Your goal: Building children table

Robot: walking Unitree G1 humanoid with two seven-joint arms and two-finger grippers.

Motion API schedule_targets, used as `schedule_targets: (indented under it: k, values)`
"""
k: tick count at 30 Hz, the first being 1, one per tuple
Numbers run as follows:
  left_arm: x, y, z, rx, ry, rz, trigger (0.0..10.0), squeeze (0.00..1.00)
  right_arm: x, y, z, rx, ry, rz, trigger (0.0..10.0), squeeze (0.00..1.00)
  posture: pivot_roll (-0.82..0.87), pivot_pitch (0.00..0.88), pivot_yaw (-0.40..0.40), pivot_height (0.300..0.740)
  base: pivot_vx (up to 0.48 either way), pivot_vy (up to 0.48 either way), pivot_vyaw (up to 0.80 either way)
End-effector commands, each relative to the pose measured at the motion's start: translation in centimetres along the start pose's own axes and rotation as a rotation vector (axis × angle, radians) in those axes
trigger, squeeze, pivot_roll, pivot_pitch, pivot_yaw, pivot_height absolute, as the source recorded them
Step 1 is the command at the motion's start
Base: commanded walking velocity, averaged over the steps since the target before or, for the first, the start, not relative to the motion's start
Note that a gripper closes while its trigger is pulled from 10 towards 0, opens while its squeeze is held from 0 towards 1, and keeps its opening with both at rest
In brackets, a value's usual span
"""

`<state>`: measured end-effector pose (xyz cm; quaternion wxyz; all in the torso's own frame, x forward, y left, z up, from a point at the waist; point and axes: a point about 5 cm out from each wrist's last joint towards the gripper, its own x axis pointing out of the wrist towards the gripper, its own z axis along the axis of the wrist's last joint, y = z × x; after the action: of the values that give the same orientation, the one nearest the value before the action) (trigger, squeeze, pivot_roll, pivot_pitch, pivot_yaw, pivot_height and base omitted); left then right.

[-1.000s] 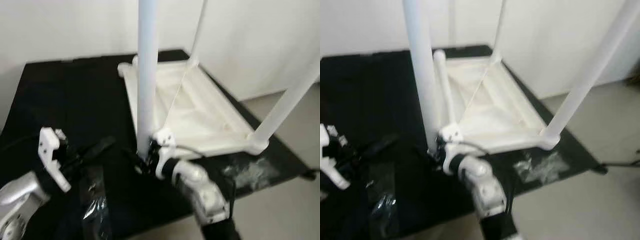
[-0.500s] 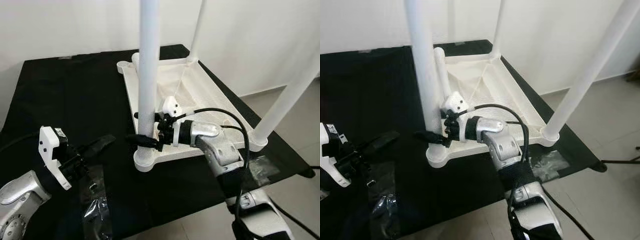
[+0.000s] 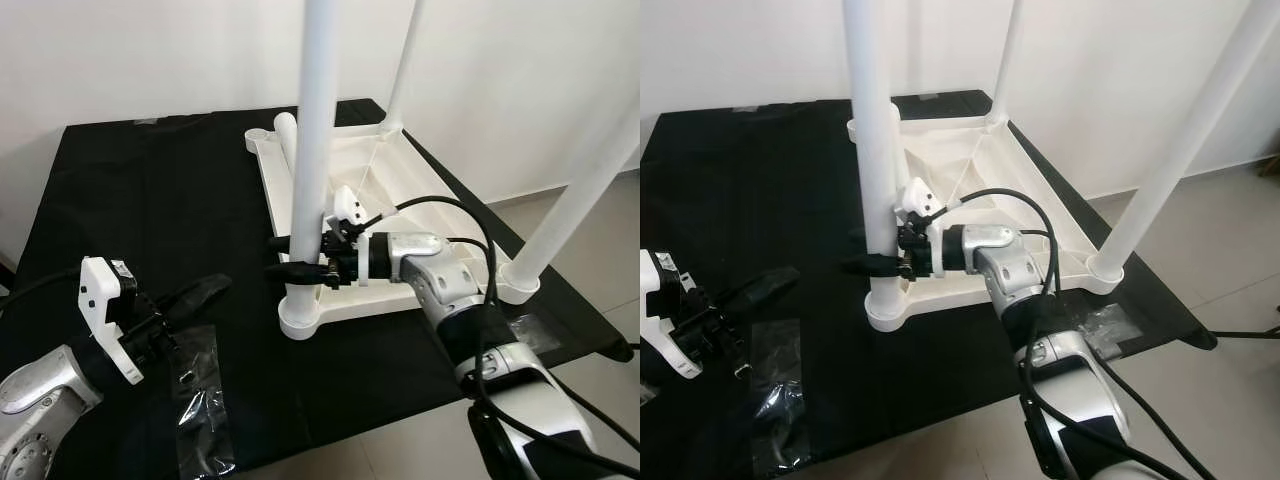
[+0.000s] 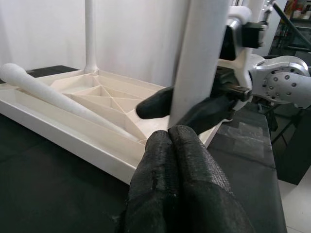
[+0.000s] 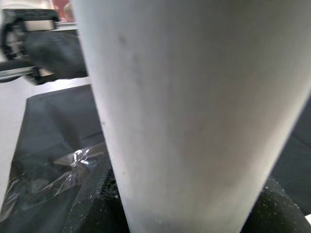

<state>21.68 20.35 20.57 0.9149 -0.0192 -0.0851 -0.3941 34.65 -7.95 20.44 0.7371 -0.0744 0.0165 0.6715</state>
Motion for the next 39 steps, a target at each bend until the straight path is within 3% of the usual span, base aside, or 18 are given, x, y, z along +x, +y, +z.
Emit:
schedule_targets:
  k: [1, 4, 6, 7, 8, 9, 11, 13, 14, 16, 24, 25, 26, 34, 36, 37, 38, 39]
  values:
    - [0.1, -0.2, -0.2, -0.005, 0.004, -0.005, 10.0, 0.0, -0.3, 0.7, -1.5, 0.05, 0.042, 0.043, 0.0, 0.0, 0.05, 0.112, -0.063, 0.74, 0.0, 0.0, 0.0]
    - [0.0, -0.2, -0.2, -0.006, 0.004, -0.005, 10.0, 0.0, -0.7, 0.8, -1.6, 0.049, 0.034, 0.027, 0.0, 0.0, 0.05, 0.113, -0.063, 0.74, 0.0, 0.0, 0.0]
    - [0.0, -0.1, -0.1, -0.006, 0.003, -0.005, 10.0, 0.0, -1.8, 0.4, -1.7, 0.038, 0.019, -0.209, 0.0, 0.0, 0.04, 0.12, -0.064, 0.74, 0.0, 0.0, 0.0]
    - [0.0, -0.1, -0.1, -0.006, 0.003, -0.005, 10.0, 0.0, -1.8, 0.4, -1.7, 0.038, 0.019, -0.209, 0.0, 0.0, 0.04, 0.12, -0.064, 0.74, 0.0, 0.0, 0.0]
    - [-0.2, 0.0, 0.0, -0.004, 0.004, -0.004, 10.0, 0.0, -1.2, 1.3, -2.9, 0.089, 0.001, -0.578, 0.0, 0.0, 0.04, 0.125, -0.062, 0.74, 0.0, 0.0, 0.0]
    - [-0.3, 0.0, 0.0, -0.004, 0.004, -0.003, 10.0, 0.0, -1.0, 1.8, -3.3, 0.123, -0.003, -0.695, 0.0, 0.0, 0.04, 0.125, -0.062, 0.74, 0.0, 0.0, 0.0]
    - [-0.3, 0.0, 0.0, -0.004, 0.004, -0.003, 10.0, 0.0, -1.0, 1.8, -3.3, 0.123, -0.003, -0.695, 0.0, 0.0, 0.04, 0.125, -0.062, 0.74, 0.0, 0.0, 0.0]
    - [-0.3, 0.2, 0.0, -0.003, 0.006, -0.004, 10.0, 0.0, 0.1, 3.9, -5.2, 0.154, 0.058, -0.9, 0.0, 0.0, 0.02, 0.126, -0.056, 0.74, 0.0, 0.0, 0.0]
    - [-0.3, 0.2, 0.0, -0.003, 0.006, -0.004, 10.0, 0.0, 0.1, 3.9, -5.2, 0.154, 0.058, -0.9, 0.0, 0.0, 0.02, 0.126, -0.056, 0.74, 0.0, 0.0, 0.0]
    - [-0.3, 0.3, 0.0, 0.0, 0.011, -0.004, 10.0, 0.0, 2.6, 6.6, -6.2, 0.146, 0.078, -0.875, 0.0, 0.0, 0.04, 0.118, -0.052, 0.74, 0.0, 0.0, 0.0]
    - [-0.2, 0.4, -0.2, 0.001, 0.013, -0.003, 10.0, 0.0, 2.9, 6.4, -6.2, 0.155, 0.076, -0.844, 0.0, 0.0, 0.03, 0.108, -0.054, 0.74, 0.0, 0.0, 0.0]
    - [-0.2, 0.4, -0.2, 0.001, 0.012, -0.002, 10.0, 0.0, 2.9, 6.6, -6.0, 0.181, 0.07, -0.847, 10.0, 0.0, 0.03, 0.106, -0.054, 0.74, 0.0, 0.0, 0.0]
    - [-0.2, 0.3, -0.2, 0.0, 0.011, -0.001, 10.0, 0.0, 2.9, 6.7, -5.7, 0.198, 0.061, -0.849, 10.0, 1.0, 0.03, 0.105, -0.055, 0.74, 0.0, 0.0, 0.0]
    - [-0.1, 0.3, -0.3, 0.0, 0.01, -0.004, 10.0, 0.0, 2.6, 4.9, -3.3, 0.209, -0.039, -0.777, 10.0, 1.0, 0.03, 0.1, -0.06, 0.74, 0.0, 0.0, 0.0]
    - [0.0, 0.2, -0.4, -0.001, 0.008, -0.004, 10.0, 0.0, 2.0, 3.6, -2.1, 0.185, -0.081, -0.649, 10.0, 1.0, 0.04, 0.095, -0.063, 0.74, 0.0, 0.0, 0.0]
    - [0.0, 0.2, -0.4, -0.001, 0.008, -0.004, 10.0, 0.0, 1.7, 3.3, -1.7, 0.128, -0.068, -0.506, 10.0, 0.93, 0.04, 0.092, -0.065, 0.74, 0.0, 0.0, 0.0]
    - [0.0, 0.2, -0.4, -0.001, 0.008, -0.003, 10.0, 0.0, 1.4, 3.2, -1.4, 0.09, -0.052, -0.386, 10.0, 0.0, 0.04, 0.092, -0.065, 0.74, 0.0, 0.0, 0.0]
    - [0.0, 0.1, -0.4, -0.001, 0.007, -0.004, 10.0, 0.0, 1.0, 3.1, -1.2, 0.072, -0.038, -0.293, 10.0, 0.0, 0.04, 0.091, -0.066, 0.74, 0.0, 0.0, 0.0]
